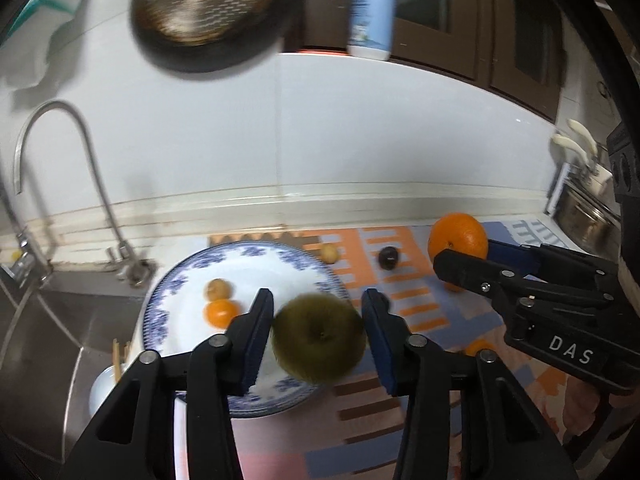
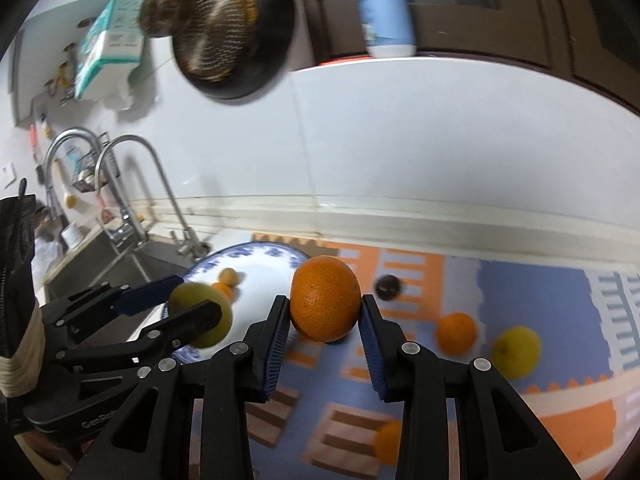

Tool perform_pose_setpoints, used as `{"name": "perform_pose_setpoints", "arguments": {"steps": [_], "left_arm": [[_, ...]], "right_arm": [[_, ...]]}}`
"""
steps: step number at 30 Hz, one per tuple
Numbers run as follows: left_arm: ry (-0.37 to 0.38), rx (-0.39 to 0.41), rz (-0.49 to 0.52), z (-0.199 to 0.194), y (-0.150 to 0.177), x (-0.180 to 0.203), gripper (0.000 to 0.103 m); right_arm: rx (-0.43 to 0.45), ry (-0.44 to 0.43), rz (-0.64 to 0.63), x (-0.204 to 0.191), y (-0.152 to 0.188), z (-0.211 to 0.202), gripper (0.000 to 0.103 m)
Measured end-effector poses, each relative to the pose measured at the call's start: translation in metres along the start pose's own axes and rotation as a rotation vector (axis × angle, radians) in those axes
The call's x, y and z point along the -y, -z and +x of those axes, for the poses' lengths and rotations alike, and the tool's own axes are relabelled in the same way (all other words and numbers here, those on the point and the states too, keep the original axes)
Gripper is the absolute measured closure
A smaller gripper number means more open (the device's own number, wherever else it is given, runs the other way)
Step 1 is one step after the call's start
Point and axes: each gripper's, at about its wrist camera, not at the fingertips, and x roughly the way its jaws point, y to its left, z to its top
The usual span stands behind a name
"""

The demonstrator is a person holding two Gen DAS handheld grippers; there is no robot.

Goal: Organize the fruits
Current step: 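Carry the green fruit and orange over the plate with both grippers, then open both grippers to release the fruits onto the plate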

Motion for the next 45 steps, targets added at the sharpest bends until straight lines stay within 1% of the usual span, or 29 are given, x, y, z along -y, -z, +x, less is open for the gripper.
{"name": "perform_pose_setpoints", "arguments": {"steps": [1,4,6,7,8,10,11,14,15,16,19,20,21,22,23,25,27,28,31,33,35,38,42,45], "left_arm": [[-0.02,0.009,-0.004,-0.002,0.0,-0.005,0.086],[-0.058,0.02,-0.027,0.002,0.002,-0.021,0.086],[-0.071,0.001,-0.045,0.016,0.01,-0.034,0.086],[-0.083,-0.02,-0.063,0.024,0.013,-0.041,0.086],[-0.092,-0.056,-0.087,0.032,0.017,-0.049,0.087],[-0.085,-0.068,-0.135,0.033,0.022,-0.06,0.087],[-0.09,-0.07,-0.14,0.032,0.024,-0.063,0.087],[-0.13,-0.061,-0.106,0.028,0.025,-0.063,0.087],[-0.129,-0.06,-0.103,0.027,0.026,-0.064,0.087],[-0.125,-0.061,-0.102,0.026,0.026,-0.063,0.086],[-0.142,-0.058,-0.09,0.022,0.025,-0.061,0.077],[-0.146,-0.057,-0.088,0.021,0.025,-0.061,0.072],[-0.145,-0.056,-0.087,0.02,0.024,-0.061,0.069],[-0.147,-0.055,-0.085,0.02,0.023,-0.06,0.069],[-0.153,-0.053,-0.083,0.019,0.022,-0.059,0.068],[-0.159,-0.046,-0.077,0.016,0.02,-0.058,0.067],[-0.162,-0.036,-0.072,0.011,0.018,-0.055,0.058],[-0.165,-0.03,-0.068,0.009,0.017,-0.054,0.056],[-0.159,-0.017,-0.055,0.002,0.013,-0.047,0.053],[-0.149,-0.014,-0.055,-0.002,0.01,-0.042,0.041],[-0.132,0.002,-0.05,-0.007,0.006,-0.037,0.04],[-0.127,0.022,-0.033,-0.015,0.001,-0.029,0.034],[-0.109,0.042,-0.012,-0.022,-0.002,-0.018,0.032],[-0.085,0.058,0.006,-0.026,-0.005,-0.007,0.028]], "right_arm": [[0.0,-0.009,-0.011,-0.004,-0.001,0.002,0.067],[0.012,-0.037,-0.049,-0.021,-0.006,0.012,0.067],[-0.012,-0.056,-0.057,-0.029,-0.006,0.026,0.067],[-0.026,-0.075,-0.047,-0.032,-0.005,0.034,0.067],[-0.041,-0.092,-0.04,-0.036,-0.004,0.044,0.067],[-0.082,-0.089,-0.052,-0.042,-0.001,0.06,0.067],[-0.097,-0.094,-0.057,-0.045,0.001,0.068,0.067],[-0.126,-0.089,-0.058,-0.047,0.005,0.082,0.067],[-0.135,-0.089,-0.057,-0.047,0.006,0.086,0.067],[-0.145,-0.09,-0.057,-0.047,0.007,0.089,0.067],[-0.167,-0.091,-0.054,-0.048,0.01,0.096,0.066],[-0.169,-0.094,-0.054,-0.048,0.011,0.097,0.064],[-0.163,-0.092,-0.057,-0.048,0.011,0.097,0.055],[-0.146,-0.08,-0.059,-0.048,0.011,0.093,0.048],[-0.131,-0.071,-0.061,-0.048,0.009,0.091,0.046],[-0.118,-0.061,-0.062,-0.047,0.008,0.085,0.045],[-0.111,-0.064,-0.055,-0.044,0.005,0.078,0.045],[-0.1,-0.057,-0.052,-0.043,0.004,0.073,0.045],[-0.07,-0.029,-0.054,-0.039,0.003,0.058,0.045],[-0.051,-0.016,-0.056,-0.037,0.001,0.048,0.045],[-0.036,0.001,-0.055,-0.035,0.0,0.038,0.043],[-0.01,0.015,-0.049,-0.031,-0.002,0.024,0.043],[0.017,0.045,-0.046,-0.025,-0.003,0.006,0.043],[0.032,0.068,-0.032,-0.017,-0.002,-0.006,0.038]]}}
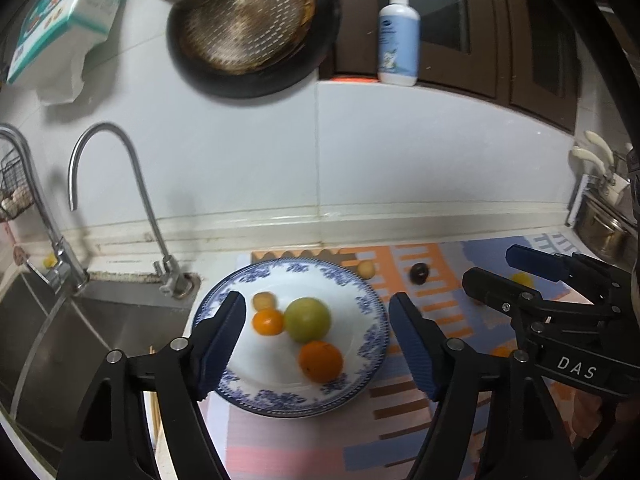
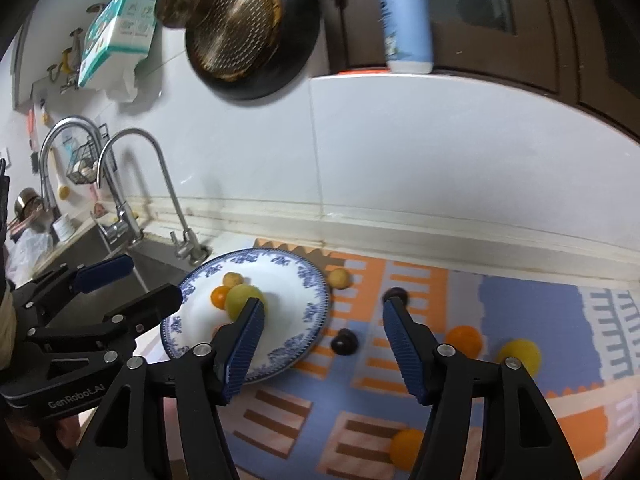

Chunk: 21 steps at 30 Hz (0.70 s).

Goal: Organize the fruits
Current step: 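Open both grippers to release the fruits onto the plate, then move both grippers toward the dark plum and the large yellow fruit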

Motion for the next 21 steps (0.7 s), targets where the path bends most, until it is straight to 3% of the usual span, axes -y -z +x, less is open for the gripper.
{"name": "perform_pose_setpoints", "arguments": {"steps": [9,21], "left_arm": [[0.071,0.034,0.049,-0.01,-0.01,0.029,0.019],[0.114,0.051,0.112,-0.003,-0.013,0.063,0.018]], "right_arm": [[0.036,0.07,0.055,0.027,-0.001,-0.032,0.033],[0.055,0.196,0.106,0.064,0.009,-0.055,0.033]]}}
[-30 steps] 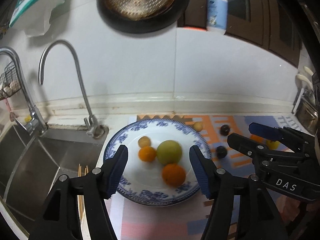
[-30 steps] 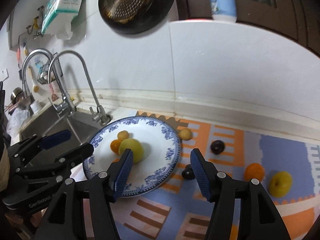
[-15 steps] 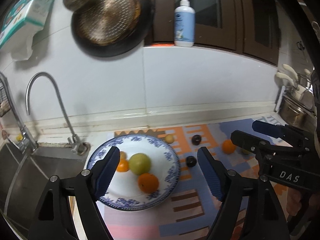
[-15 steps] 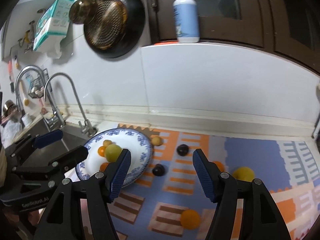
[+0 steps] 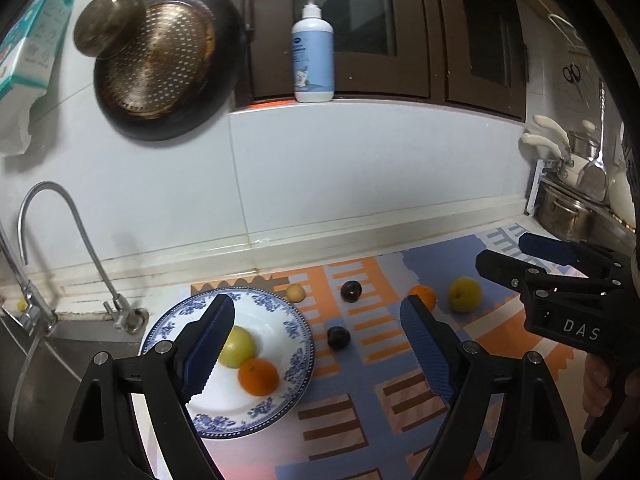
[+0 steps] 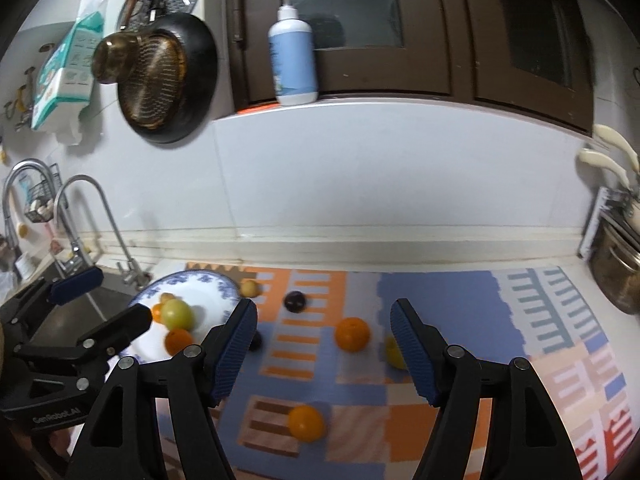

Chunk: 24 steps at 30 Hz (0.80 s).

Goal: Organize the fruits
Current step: 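Move both grippers toward the dark plum and the large yellow fruit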

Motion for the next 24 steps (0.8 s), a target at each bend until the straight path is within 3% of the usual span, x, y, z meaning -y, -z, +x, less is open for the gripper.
{"name": "perform_pose_setpoints", "arguments": {"steps": [11,24], "left_arm": [[0.023,-0.047,0.027,0.031,0.011,0.019,0.019],[0.038,-0.138,0.056,0.079,0.028,0.024,0.036]], "right_arm": [[-0.031,0.094,0.038,0.033,0.009,0.013,0.033],[-0.116,0.136,0.046,0.051,0.025,0.05,0.033]]}}
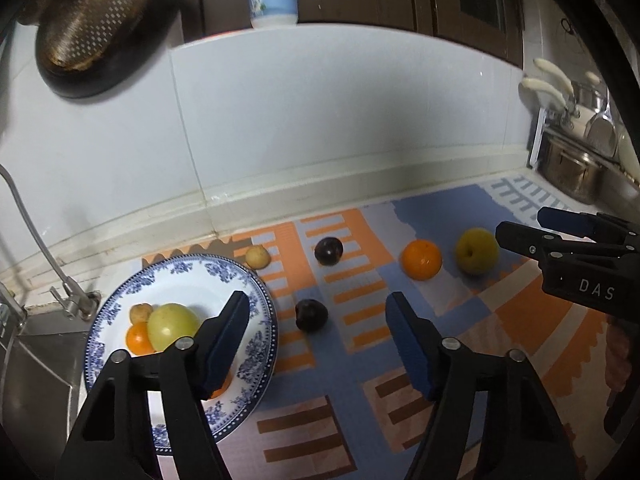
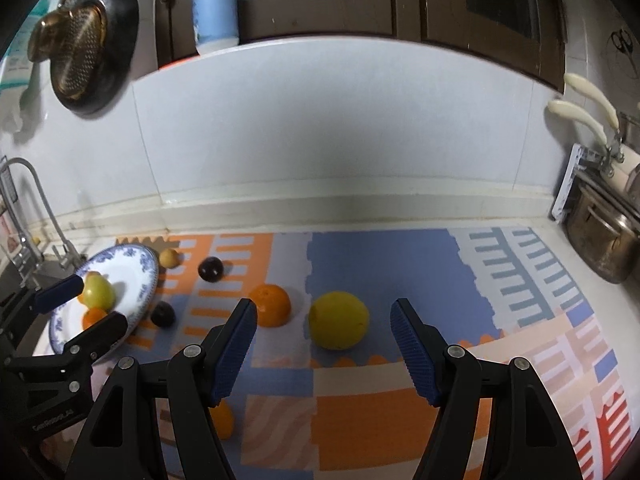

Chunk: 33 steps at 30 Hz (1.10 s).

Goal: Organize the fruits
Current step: 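Move both grippers toward the dark plum and the large yellow fruit, then grasp the dark plum with the left gripper while the right gripper grasps the yellow fruit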

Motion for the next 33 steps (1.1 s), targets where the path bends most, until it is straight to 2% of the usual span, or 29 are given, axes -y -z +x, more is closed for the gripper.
{"name": "perform_pose_setpoints", "arguments": {"steps": [5,9,24,33], "left_arm": [[0.009,-0.038,0.008,0.018,0.002,0.0,0.04],[0.013,-0.067,0.025,0.032,0.003,-0.001,0.049],[0.008,-0.17,0.041,0.068,0.009,-0.001,0.063],[0.009,-0.2,0.038,0.078,0.008,-0.004,0.071]], "right_arm": [[-0.041,-0.004,0.007,0.003,0.004,0.018,0.033],[-0.068,-0.004,0.004,0.003,0.006,0.031,0.033],[-0.136,-0.008,0.035,0.009,0.015,0.061,0.034],[-0.139,-0.005,0.037,0.008,0.014,0.072,0.043]]}}
